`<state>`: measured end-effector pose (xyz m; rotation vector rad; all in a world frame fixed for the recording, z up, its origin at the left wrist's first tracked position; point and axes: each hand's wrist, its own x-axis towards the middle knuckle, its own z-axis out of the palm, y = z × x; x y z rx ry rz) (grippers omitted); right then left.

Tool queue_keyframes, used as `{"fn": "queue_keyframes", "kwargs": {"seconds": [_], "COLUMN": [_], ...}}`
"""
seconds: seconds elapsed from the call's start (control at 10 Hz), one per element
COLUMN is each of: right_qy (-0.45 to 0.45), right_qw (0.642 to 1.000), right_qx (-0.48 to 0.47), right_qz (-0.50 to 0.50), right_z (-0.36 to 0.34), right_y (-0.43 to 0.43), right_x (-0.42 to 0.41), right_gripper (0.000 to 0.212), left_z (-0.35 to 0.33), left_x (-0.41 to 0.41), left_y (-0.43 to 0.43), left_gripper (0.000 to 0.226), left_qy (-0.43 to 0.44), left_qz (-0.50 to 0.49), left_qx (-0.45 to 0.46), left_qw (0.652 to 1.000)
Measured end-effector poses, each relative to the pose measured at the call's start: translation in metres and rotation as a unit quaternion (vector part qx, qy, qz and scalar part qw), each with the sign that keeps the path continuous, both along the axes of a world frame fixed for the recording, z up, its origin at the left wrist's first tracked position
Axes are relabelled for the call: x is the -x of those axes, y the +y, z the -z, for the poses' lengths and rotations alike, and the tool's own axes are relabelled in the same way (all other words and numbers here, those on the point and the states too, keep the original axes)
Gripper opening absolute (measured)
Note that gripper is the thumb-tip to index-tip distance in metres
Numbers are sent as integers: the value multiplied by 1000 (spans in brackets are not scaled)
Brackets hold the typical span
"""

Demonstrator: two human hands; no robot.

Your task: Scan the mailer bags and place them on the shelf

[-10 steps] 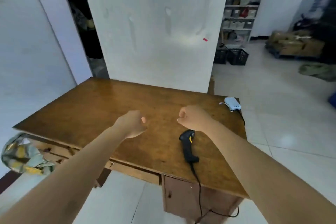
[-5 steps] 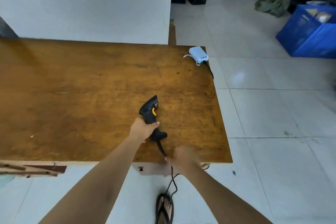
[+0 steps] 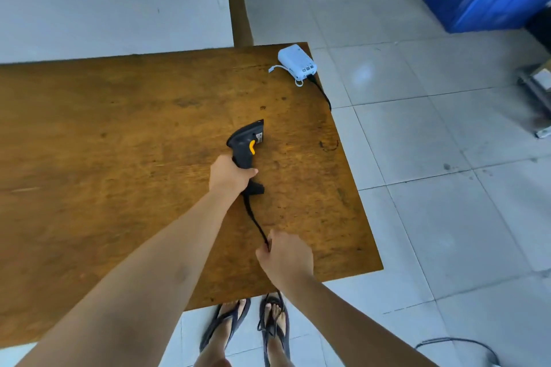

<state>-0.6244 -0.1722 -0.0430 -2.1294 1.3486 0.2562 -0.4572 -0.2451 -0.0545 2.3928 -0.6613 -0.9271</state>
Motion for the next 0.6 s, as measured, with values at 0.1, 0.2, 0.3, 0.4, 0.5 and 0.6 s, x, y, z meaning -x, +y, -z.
{"fn": "queue_keyframes", "kwargs": {"seconds": [0.1,0.2,0.3,0.4,0.5,0.6], "right_qy": [35,45,51,78,96,97], "right_qw": [995,987,983,977,971,970], "right_qx": [-52,-106,-129,-116,-92,-124], "right_qz": [-76,-112,-118,-159,-198,-186], "right_z": [8,14,18,18,12,3], "right_y": [-13,-15,-22,-27,-28,-36], "right_x": [-9,-18,-24,-27,-28,-27], "right_gripper": [29,33,31,33,39,51], "left_z": [4,12,16,18,18,4], "left_x": [-19,-25,-27,-25,-25,-30], "left_y": [7,21,25,27,32,37], "left_gripper": [60,61,61,60,63,64], "left_qy": [0,-29,-41,-22,-9,23], "left_qz": [7,25,27,22,13,-7], "left_qx": [-60,-82,-66,-55,-40,-41], "left_qw": [998,996,997,998,999,999]}}
